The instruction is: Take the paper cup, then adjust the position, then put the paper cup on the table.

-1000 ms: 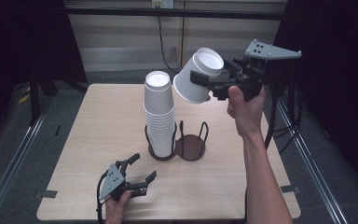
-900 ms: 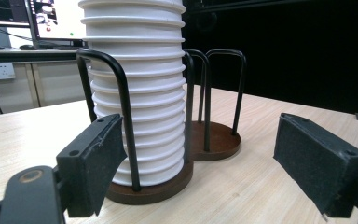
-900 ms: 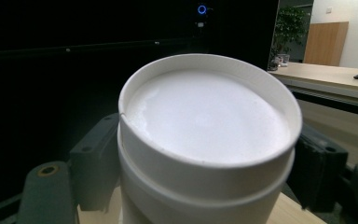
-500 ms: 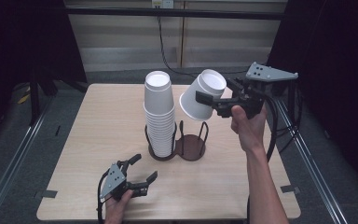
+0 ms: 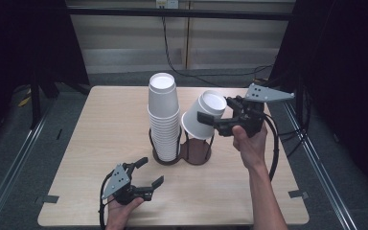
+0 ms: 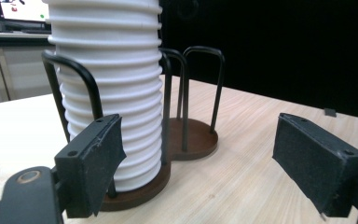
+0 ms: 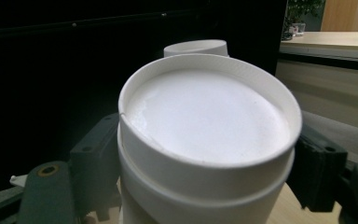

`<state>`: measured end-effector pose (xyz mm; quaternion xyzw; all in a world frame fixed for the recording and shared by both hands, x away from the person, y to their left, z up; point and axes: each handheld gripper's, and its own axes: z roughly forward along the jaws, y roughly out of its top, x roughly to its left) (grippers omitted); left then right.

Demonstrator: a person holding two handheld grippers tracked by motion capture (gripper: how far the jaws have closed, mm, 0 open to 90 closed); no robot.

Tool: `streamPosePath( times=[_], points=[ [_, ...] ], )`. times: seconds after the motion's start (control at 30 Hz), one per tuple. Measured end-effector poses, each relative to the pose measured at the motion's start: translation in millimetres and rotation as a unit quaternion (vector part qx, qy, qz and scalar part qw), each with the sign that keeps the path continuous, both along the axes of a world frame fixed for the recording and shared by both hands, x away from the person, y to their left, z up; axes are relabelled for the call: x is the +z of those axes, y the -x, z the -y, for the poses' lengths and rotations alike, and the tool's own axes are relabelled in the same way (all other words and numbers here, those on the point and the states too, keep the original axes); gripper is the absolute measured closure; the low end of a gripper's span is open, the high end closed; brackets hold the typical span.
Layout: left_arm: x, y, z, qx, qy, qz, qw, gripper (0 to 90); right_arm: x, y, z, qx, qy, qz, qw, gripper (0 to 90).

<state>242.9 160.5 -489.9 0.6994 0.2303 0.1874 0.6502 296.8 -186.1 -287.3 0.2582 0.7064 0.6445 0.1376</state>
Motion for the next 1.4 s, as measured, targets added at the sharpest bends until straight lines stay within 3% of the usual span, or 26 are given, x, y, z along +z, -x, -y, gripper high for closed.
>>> streamPosePath(
  times=[0.1,0.5,0.57,0.6,0.77,1.03,1.4],
  points=[
    [5.1,-0.1,-2.2,-0.005,-0.002,0.000,1.0000,16.0,-8.3,2.2,-2.1,0.004,-0.010,-0.004,0.9999,21.8],
    [19.8,1.1,-3.9,-0.028,-0.005,0.000,0.9996,16.1,-37.6,11.5,-13.9,0.022,0.011,-0.020,0.9995,21.8],
    [22.2,-0.2,-5.0,-0.033,-0.019,0.004,0.9993,16.2,-41.1,12.8,-15.3,0.026,0.013,-0.022,0.9994,21.8],
    [22.6,0.8,-2.5,-0.034,-0.006,-0.005,0.9994,16.1,-42.9,13.5,-16.2,0.028,0.013,-0.024,0.9992,21.8],
    [28.8,1.1,-1.1,-0.045,-0.016,0.002,0.9989,16.1,-54.3,16.7,-22.2,0.040,0.020,-0.030,0.9985,21.8],
    [35.8,2.1,2.6,-0.062,-0.028,0.002,0.9977,16.1,-74.4,20.3,-29.4,0.052,0.027,-0.049,0.9971,21.9],
    [40.6,2.0,8.2,-0.089,-0.027,-0.007,0.9957,16.0,-93.5,24.4,-35.9,0.066,0.044,-0.057,0.9952,21.9]
  ],
)
